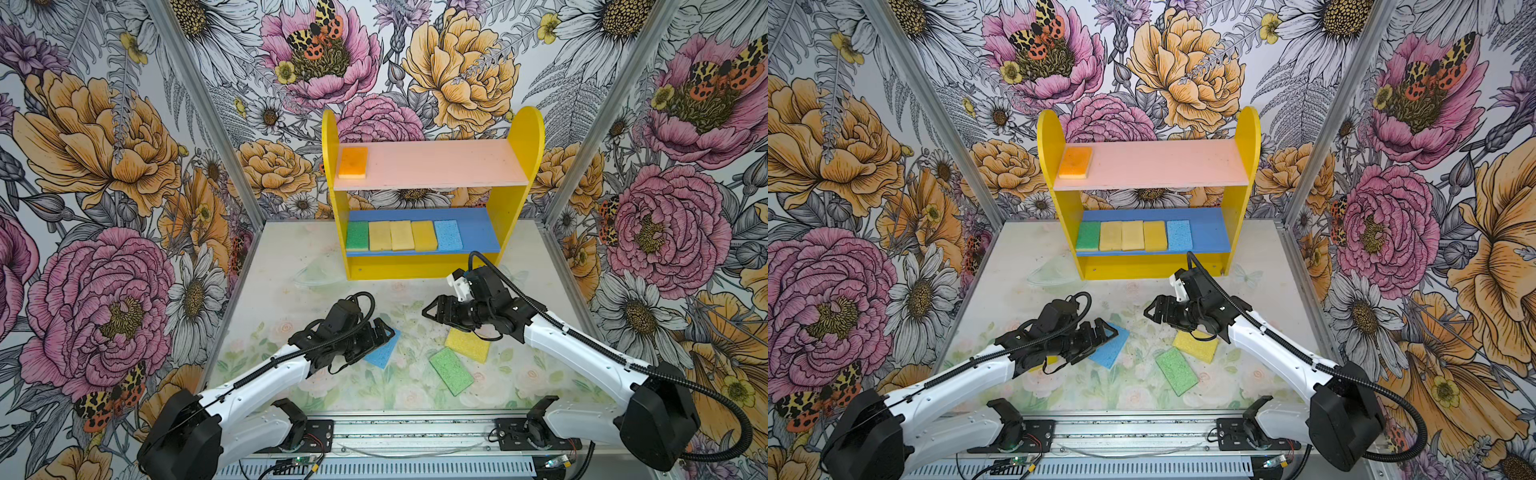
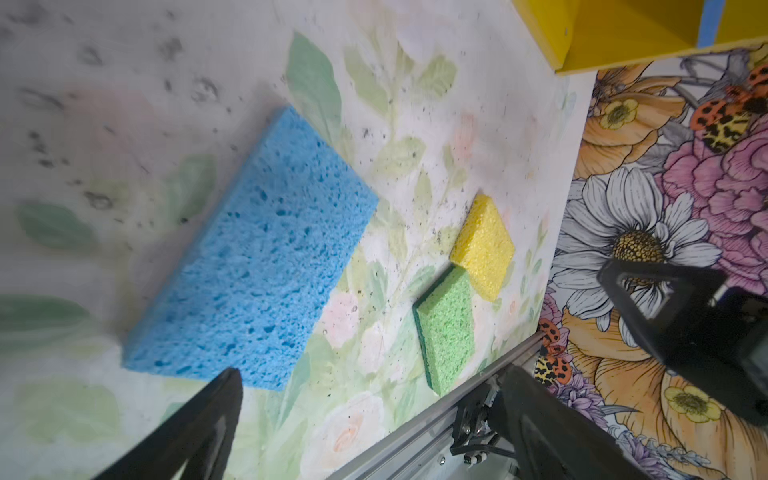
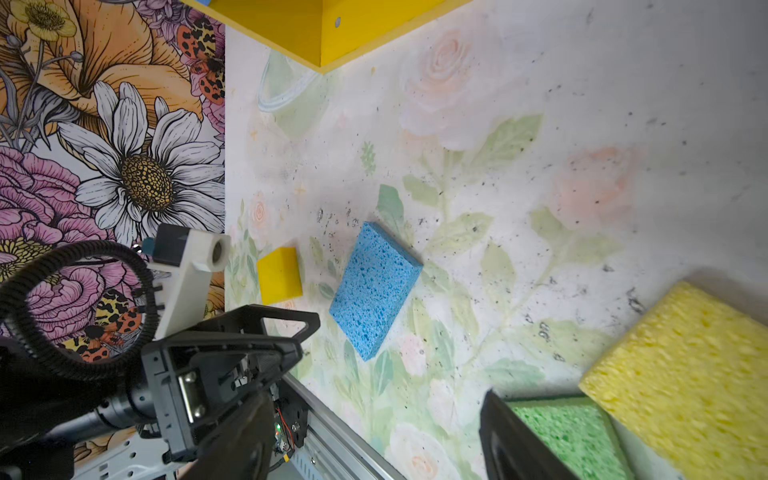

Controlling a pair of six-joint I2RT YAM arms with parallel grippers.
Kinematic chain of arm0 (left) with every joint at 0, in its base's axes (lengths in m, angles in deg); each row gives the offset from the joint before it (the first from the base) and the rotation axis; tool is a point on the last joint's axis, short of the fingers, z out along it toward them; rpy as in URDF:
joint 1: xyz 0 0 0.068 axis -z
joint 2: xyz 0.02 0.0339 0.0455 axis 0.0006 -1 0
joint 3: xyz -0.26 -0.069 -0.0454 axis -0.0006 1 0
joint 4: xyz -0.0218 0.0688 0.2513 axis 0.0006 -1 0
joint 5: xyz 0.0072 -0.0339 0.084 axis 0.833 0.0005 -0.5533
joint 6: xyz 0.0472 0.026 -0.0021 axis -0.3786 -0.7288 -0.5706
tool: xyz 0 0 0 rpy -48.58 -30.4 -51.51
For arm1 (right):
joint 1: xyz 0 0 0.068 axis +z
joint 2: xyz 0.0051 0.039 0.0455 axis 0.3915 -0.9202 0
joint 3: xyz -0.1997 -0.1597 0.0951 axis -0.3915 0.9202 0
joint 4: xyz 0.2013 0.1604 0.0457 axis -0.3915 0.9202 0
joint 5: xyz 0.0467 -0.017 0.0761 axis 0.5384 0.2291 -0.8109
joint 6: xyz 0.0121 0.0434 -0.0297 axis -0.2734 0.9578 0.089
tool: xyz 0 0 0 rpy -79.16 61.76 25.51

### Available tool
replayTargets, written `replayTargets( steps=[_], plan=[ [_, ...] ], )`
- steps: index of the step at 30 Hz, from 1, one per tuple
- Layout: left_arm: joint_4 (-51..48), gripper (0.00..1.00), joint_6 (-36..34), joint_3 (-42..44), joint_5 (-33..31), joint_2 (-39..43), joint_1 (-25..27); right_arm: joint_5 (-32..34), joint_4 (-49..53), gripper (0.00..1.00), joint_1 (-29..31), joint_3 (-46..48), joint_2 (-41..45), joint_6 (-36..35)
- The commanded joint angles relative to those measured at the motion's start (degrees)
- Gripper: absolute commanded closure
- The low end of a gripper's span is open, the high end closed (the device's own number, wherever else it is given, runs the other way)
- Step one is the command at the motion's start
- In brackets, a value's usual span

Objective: Place and organize the cleaning sponges onto the shelf
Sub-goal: 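Lower the left gripper onto the blue sponge and grasp it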

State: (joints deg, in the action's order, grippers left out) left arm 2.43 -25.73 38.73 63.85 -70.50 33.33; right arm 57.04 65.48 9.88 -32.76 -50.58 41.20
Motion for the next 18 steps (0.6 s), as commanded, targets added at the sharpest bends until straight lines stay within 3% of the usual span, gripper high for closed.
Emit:
replayTargets(
  steps=[1,4,11,18],
  plan=[
    [-7.48,0.01,-11.72,-4.59,5.55,-1.53,-5.08,2.76,-0.93,0.22,0.45,-0.68,0.00,1.93],
    [-9.14,0.05,-17.84,-7.21,7.01,-7.59,-8.66,3.38,-0.86,0.22,1.64,-1.81,-1.83,2.16],
    [-9.69,0.33,-25.25,-10.44,7.53,-17.61,-8.63,3.83,-0.86,0.21,3.28,-3.29,-3.79,2.49],
    [-11.55,0.36,-25.86,-10.97,5.07,-18.83,-5.77,4.06,-0.86,0.22,3.72,-2.81,-3.69,2.62]
  ],
)
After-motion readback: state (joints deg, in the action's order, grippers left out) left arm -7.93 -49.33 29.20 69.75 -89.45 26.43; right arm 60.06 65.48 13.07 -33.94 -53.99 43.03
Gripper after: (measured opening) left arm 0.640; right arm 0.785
